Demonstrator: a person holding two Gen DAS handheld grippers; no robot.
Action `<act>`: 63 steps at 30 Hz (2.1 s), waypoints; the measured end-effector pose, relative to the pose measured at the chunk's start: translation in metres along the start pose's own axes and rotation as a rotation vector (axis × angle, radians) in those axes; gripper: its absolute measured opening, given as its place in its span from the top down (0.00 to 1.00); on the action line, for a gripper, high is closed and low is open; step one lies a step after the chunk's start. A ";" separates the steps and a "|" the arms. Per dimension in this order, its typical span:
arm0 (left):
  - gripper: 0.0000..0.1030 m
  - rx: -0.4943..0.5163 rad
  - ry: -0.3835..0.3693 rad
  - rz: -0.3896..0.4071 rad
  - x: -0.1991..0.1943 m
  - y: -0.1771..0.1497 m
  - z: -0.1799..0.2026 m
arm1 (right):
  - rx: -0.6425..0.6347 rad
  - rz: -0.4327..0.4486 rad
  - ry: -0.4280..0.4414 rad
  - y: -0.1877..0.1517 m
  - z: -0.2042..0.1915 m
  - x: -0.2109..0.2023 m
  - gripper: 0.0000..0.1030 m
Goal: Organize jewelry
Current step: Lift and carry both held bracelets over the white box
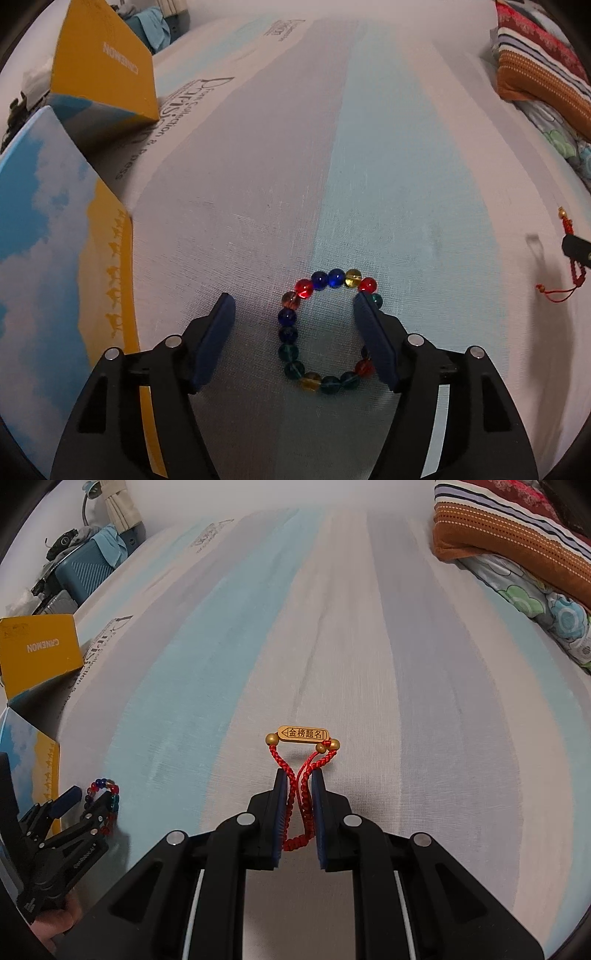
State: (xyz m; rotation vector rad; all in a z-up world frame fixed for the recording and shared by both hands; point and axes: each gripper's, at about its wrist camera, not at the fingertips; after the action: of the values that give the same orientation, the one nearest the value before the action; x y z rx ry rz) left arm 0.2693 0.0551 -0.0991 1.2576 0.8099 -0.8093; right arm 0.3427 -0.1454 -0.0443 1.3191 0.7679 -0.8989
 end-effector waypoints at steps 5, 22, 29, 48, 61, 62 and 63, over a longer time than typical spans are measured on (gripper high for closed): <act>0.74 0.006 0.000 0.002 -0.002 0.000 0.002 | -0.002 0.002 0.003 -0.001 0.000 -0.001 0.88; 0.91 0.052 -0.083 0.031 -0.040 0.007 0.013 | 0.013 0.036 0.021 -0.003 0.006 -0.019 0.88; 0.91 0.064 -0.099 0.047 -0.057 0.008 0.018 | 0.003 0.068 0.025 -0.006 0.004 -0.037 0.88; 0.91 0.101 -0.121 0.133 -0.123 0.008 0.027 | 0.010 0.143 0.021 -0.024 0.001 -0.092 0.88; 0.91 0.105 -0.142 0.213 -0.189 -0.004 0.007 | -0.016 0.202 0.036 -0.037 -0.032 -0.143 0.87; 0.91 0.105 -0.140 0.221 -0.195 -0.007 0.004 | -0.021 0.208 0.041 -0.039 -0.038 -0.149 0.87; 0.91 0.105 -0.138 0.229 -0.201 -0.009 0.001 | -0.025 0.214 0.044 -0.039 -0.043 -0.153 0.87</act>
State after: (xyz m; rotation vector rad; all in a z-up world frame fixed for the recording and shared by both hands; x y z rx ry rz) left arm 0.1635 0.0683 0.0716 1.3439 0.5069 -0.7504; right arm 0.2377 -0.0865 0.0671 1.3736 0.6558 -0.6900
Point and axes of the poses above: each gripper's, at about its wrist camera, not at the fingertips, and x roughly the way its jaws point, z to its right, y to its top, and after that the axes turned 12 degrees about -y, right-handed
